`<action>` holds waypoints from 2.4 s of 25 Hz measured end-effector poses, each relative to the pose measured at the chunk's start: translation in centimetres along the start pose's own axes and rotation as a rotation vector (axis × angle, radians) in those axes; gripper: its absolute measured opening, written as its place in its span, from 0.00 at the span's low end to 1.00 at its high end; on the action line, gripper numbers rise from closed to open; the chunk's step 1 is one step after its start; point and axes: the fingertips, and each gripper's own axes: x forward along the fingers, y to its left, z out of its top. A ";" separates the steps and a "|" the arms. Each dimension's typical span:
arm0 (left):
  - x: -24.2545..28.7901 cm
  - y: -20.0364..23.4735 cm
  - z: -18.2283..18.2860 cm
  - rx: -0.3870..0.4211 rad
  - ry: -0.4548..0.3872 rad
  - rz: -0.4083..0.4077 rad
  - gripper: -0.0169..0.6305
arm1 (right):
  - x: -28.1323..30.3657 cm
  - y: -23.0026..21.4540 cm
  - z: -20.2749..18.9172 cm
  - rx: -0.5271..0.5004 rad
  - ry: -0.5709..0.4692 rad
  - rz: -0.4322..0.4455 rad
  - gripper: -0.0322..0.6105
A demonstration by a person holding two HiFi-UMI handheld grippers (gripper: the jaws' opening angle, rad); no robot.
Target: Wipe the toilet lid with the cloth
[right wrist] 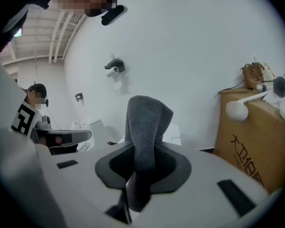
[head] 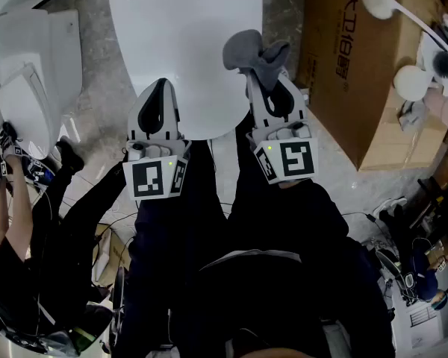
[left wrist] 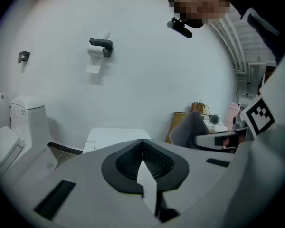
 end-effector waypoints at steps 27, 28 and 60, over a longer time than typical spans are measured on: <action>0.9 0.3 -0.6 -0.033 0.017 0.011 0.05 | 11.1 -5.9 -0.5 -0.710 0.128 0.023 0.16; 0.9 0.5 -0.7 -0.035 0.022 0.017 0.05 | 12.4 -6.5 -0.6 -0.800 0.140 0.031 0.16; 0.0 0.9 -2.1 -0.062 0.056 0.034 0.05 | 17.4 -9.7 -12.2 -1.372 0.515 0.190 0.16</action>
